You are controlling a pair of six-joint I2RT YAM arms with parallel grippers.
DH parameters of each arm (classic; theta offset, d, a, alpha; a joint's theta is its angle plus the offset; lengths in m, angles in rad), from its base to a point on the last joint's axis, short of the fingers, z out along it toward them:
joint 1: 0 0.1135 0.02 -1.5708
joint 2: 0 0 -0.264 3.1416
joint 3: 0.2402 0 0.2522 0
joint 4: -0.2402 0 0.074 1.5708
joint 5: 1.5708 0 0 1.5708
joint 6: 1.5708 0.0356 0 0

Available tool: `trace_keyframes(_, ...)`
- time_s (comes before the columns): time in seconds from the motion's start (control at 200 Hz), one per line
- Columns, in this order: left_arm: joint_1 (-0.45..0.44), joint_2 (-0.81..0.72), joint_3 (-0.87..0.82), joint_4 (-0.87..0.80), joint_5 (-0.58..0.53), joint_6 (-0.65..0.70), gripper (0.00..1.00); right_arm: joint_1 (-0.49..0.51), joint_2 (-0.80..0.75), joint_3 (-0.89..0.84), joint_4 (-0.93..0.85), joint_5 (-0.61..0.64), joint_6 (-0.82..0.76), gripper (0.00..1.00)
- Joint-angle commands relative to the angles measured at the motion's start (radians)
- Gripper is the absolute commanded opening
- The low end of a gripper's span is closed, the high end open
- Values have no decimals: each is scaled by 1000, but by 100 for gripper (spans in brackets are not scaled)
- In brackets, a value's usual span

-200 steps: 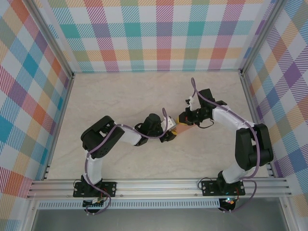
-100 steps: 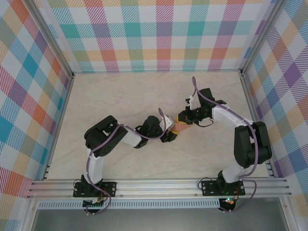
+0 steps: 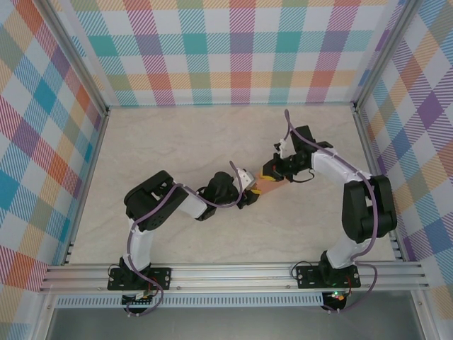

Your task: Fold the paper box

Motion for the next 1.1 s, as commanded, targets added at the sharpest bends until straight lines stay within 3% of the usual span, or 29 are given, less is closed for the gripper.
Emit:
trace_keyframes(0.0, 5, 2, 0, 42, 35, 17, 35, -5, 18, 40, -60, -99, 15, 0)
trace_keyframes(0.145, 6, 9, 25, 9, 53, 19, 35, -3, 57, 58, -93, -179, 16, 1)
trace_keyframes(0.395, 13, 14, 46, -24, 71, 11, 36, 0, 138, 29, -134, -173, -37, 2)
trace_keyframes(0.49, 16, 11, 52, -43, 77, 12, 36, 4, 144, 21, -157, -80, -67, 1)
trace_keyframes(0.62, 22, 9, 59, -62, 83, 11, 36, 36, 91, -18, -136, 137, -144, 0)
trace_keyframes(0.855, 23, -2, 54, -95, 73, 24, 36, 66, -74, -112, -38, 335, -170, 0)
trace_keyframes(0.975, 23, -1, 53, -93, 81, 27, 36, 62, -137, -118, 6, 281, -157, 2)
trace_keyframes(1.095, 23, -4, 48, -98, 75, 35, 36, -18, -167, -118, 90, 89, -44, 3)
